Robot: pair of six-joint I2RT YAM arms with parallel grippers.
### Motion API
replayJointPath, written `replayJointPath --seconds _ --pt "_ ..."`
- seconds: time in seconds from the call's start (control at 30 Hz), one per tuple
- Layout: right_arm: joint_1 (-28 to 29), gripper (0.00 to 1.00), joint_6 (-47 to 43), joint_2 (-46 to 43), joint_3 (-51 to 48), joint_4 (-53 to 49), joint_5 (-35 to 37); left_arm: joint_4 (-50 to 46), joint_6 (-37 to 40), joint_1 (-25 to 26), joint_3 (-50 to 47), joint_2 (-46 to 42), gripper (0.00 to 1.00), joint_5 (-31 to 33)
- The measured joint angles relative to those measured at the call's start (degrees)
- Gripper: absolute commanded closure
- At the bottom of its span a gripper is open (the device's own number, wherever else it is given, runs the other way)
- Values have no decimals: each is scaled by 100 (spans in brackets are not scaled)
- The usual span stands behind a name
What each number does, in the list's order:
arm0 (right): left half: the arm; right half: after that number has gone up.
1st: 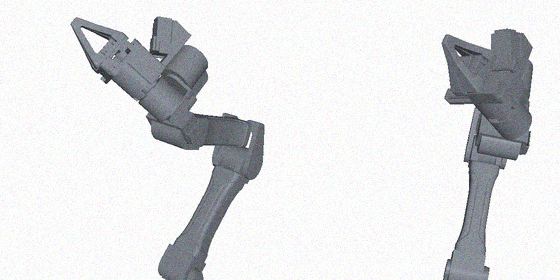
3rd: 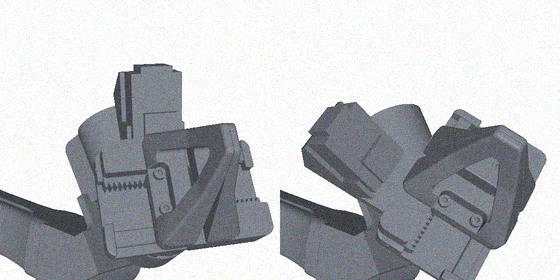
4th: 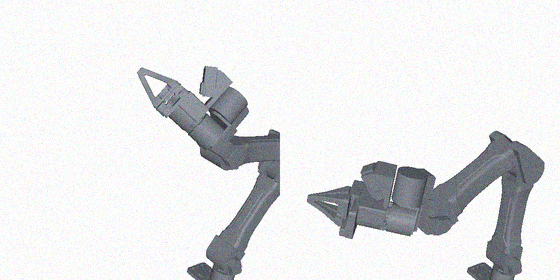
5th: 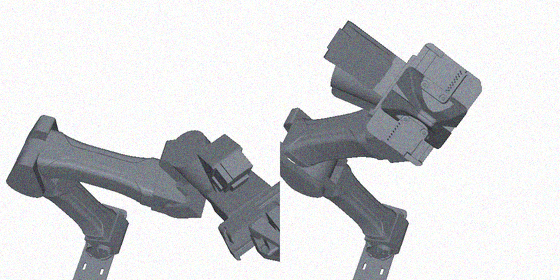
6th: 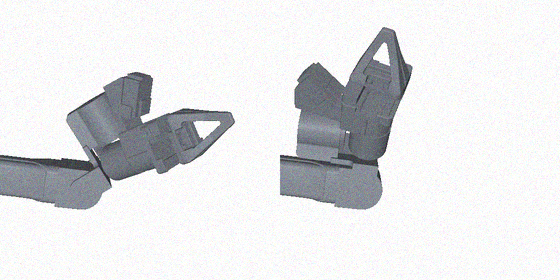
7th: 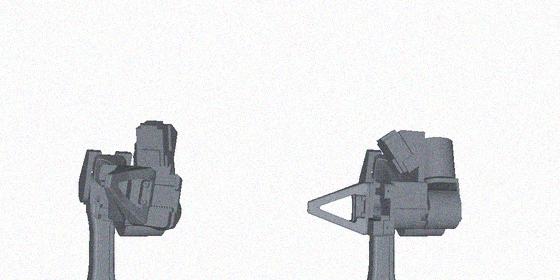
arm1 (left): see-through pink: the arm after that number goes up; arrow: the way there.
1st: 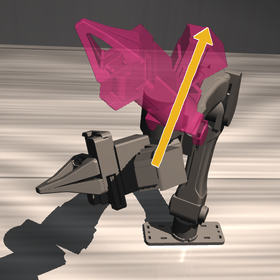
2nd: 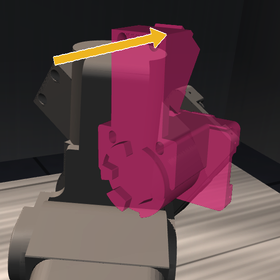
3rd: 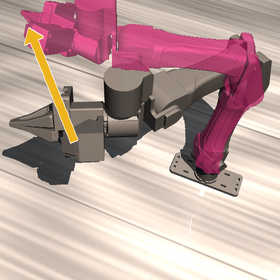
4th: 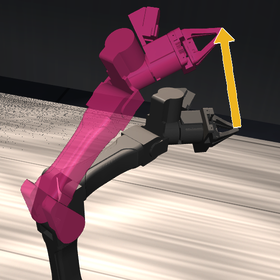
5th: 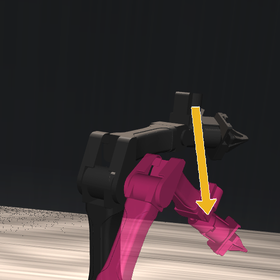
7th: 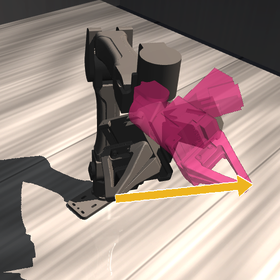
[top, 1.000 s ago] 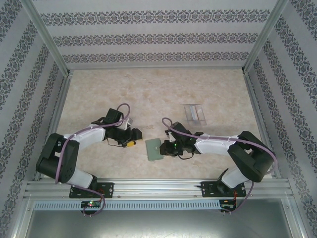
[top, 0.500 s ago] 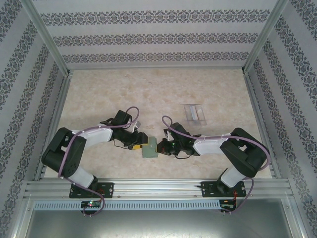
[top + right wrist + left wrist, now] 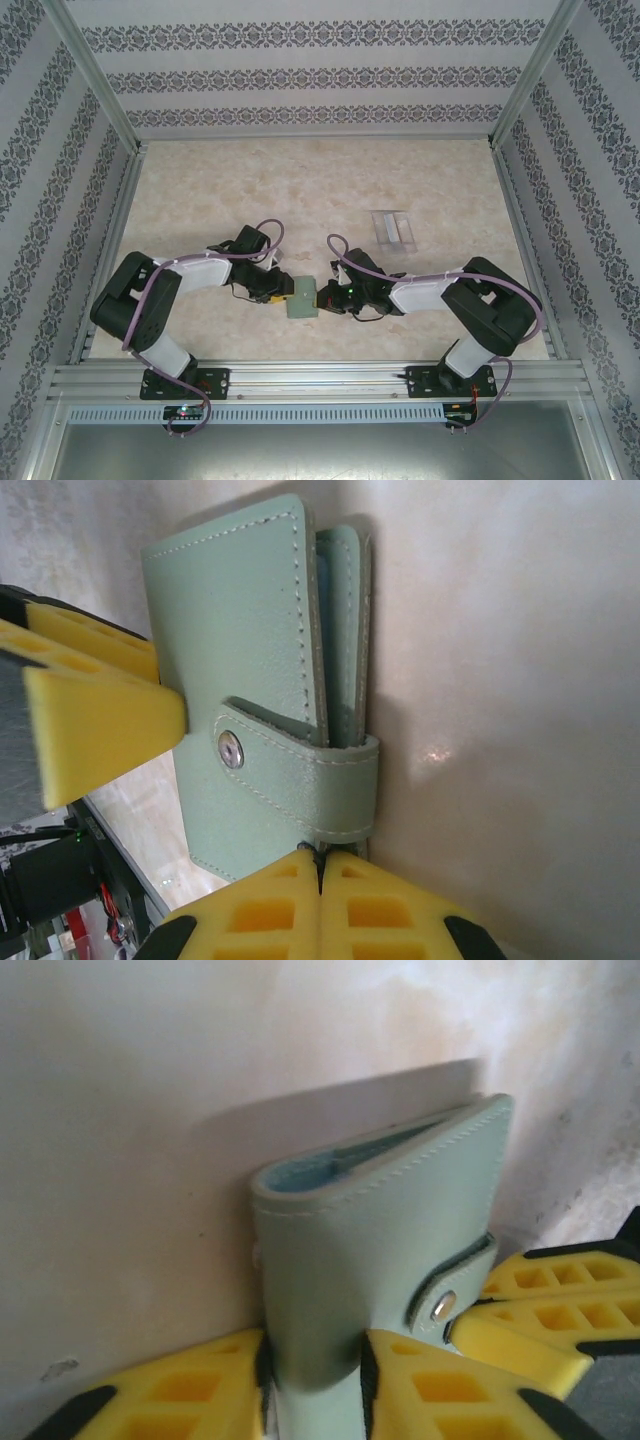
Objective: Put the credit cards into the card holder
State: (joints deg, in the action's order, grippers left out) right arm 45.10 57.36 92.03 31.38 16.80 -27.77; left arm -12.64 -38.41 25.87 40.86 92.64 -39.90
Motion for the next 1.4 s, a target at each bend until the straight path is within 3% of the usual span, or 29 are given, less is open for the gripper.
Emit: replayJointPath --seconds 0.07,0.1,0.17,0.3,0.53,0.7,1.2,1.4 --pt "2 96 0 13 0 15 -20 76 -26 -13 -2 11 97 -37" --pt "2 92 0 17 0 7 -26 122 -26 -11 -2 11 100 -52" --pt "0 68 -2 22 0 -9 -33 157 -26 -15 4 11 100 -76" --pt "48 59 -181 -74 212 -358 83 151 -17 -4 11 -105 100 -149" --pt "433 60 -1113 -1040 634 -1991 1517 -72 -155 4 273 -501 100 -39" --pt "728 61 -1744 -1169 1115 -2592 2328 -111 -354 4 372 -546 100 -59" --pt "905 53 -2328 15 2063 -2929 2953 2 -914 4 431 -592 100 -442" --pt "905 64 -2337 44 2214 -3075 3167 293 -1128 0 431 -586 100 -516"
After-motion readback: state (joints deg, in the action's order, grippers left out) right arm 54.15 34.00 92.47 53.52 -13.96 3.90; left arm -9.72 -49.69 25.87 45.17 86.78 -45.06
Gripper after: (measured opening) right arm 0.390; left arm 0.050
